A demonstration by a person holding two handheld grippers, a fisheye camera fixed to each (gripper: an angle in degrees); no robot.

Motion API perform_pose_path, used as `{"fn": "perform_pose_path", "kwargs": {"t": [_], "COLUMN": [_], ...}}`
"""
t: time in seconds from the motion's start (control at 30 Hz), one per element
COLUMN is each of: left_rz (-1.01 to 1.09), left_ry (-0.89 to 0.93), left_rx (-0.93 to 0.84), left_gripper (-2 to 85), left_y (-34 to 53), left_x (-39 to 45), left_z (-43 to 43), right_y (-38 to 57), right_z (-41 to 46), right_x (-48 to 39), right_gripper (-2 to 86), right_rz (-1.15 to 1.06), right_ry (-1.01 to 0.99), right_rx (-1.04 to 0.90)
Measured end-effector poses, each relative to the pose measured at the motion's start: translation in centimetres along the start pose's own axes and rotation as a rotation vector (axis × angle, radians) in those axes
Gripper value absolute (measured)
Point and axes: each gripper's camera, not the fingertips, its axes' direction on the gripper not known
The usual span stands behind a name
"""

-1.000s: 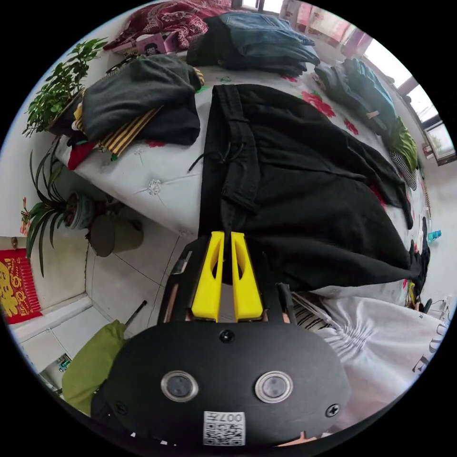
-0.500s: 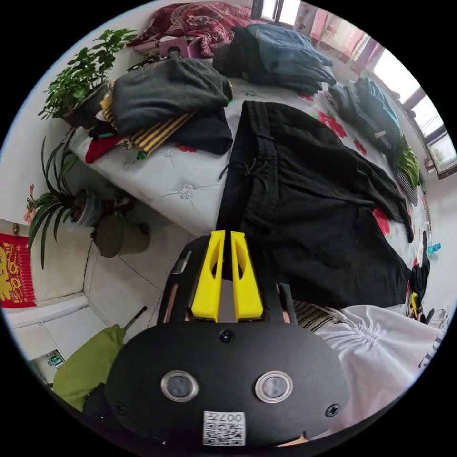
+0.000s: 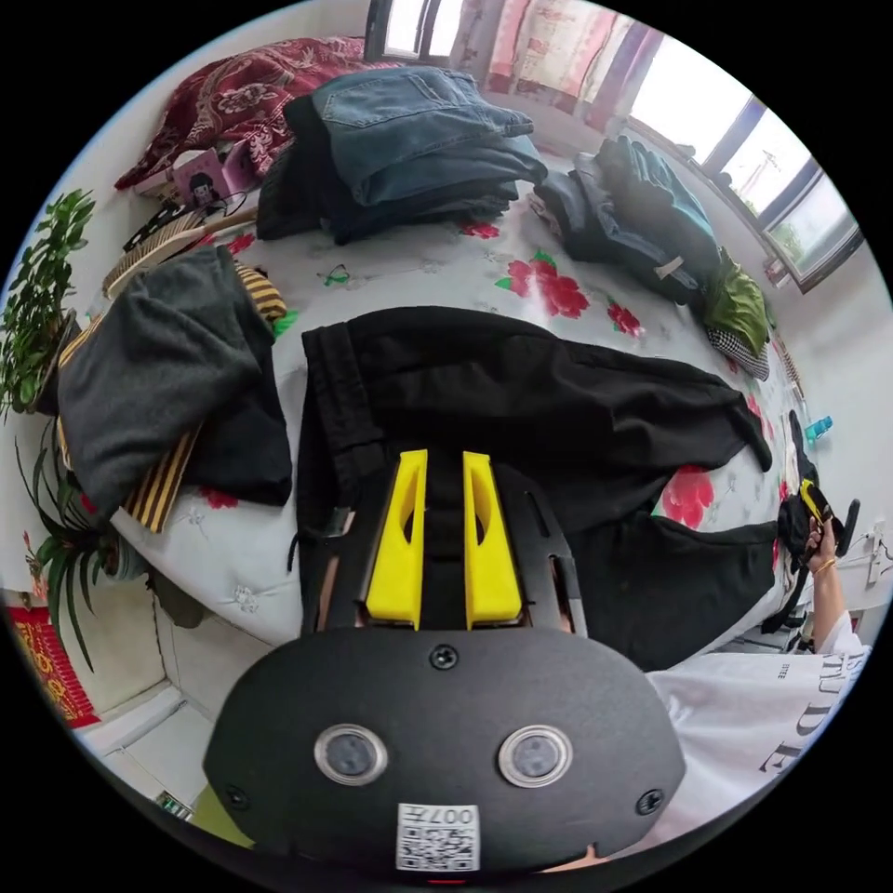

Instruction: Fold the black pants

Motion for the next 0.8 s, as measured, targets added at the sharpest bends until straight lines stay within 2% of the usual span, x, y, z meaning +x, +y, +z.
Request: {"fn": "perform_pose_path", "kwargs": {"t": [0.1,0.2,0.33,0.37,0.4,0.47,0.5,0.57,0.63,0.67,0.77,0.8], "left_rz": [0.009,0.047,0.057,0.052,0.044,0.022,0.010,0.033,0.071,0.079,0.095,0.107], "left_ry": [-0.027,-0.139,-0.331,-0.333,-0.328,-0.333,-0.337,-0.353,-0.373,-0.375,-0.299,-0.240], "left_rx": [-0.022,-0.083,-0.212,-0.229,-0.209,-0.150,-0.128,-0.115,-0.119,-0.118,-0.080,-0.068], "left_gripper": [7.0,6.9,4.0,3.3,2.0,0.3,-0.1,-0.6,-0.8,-0.8,-0.9,-0.9], "left_y": [-4.3,-8.3,-12.1,-12.4,-12.8,-13.1,-13.2,-13.2,-13.4,-13.4,-13.8,-14.1], "left_x": [2.6,5.1,6.6,6.6,6.8,7.1,7.3,7.8,8.5,8.6,8.9,9.1], "left_z": [1.4,4.0,10.2,11.2,11.8,12.0,12.1,12.3,12.5,12.5,12.2,12.1], "right_y": [-5.2,-9.0,-11.6,-11.7,-11.5,-11.7,-11.6,-11.1,-9.8,-9.3,-6.1,-4.9], "right_z": [3.2,7.4,15.1,14.7,14.7,15.5,14.8,10.9,2.1,-0.4,-11.5,-14.9], "right_x": [0.0,0.8,1.3,0.9,-0.6,-2.7,-4.2,-6.3,-8.6,-9.4,-14.4,-16.5], "right_gripper": [6.4,7.0,6.2,5.3,3.6,1.8,1.2,0.6,0.1,0.1,-0.1,-0.1], "right_rz": [-0.016,0.026,0.145,0.174,0.161,0.091,0.035,-0.020,-0.060,-0.086,-0.219,-0.269], "right_ry": [0.037,0.043,0.059,0.117,0.177,0.112,0.116,0.152,0.108,0.104,0.156,0.234], "right_rx": [-0.024,-0.028,-0.206,-0.139,-0.097,-0.163,-0.148,0.002,0.226,0.278,0.485,0.542]}}
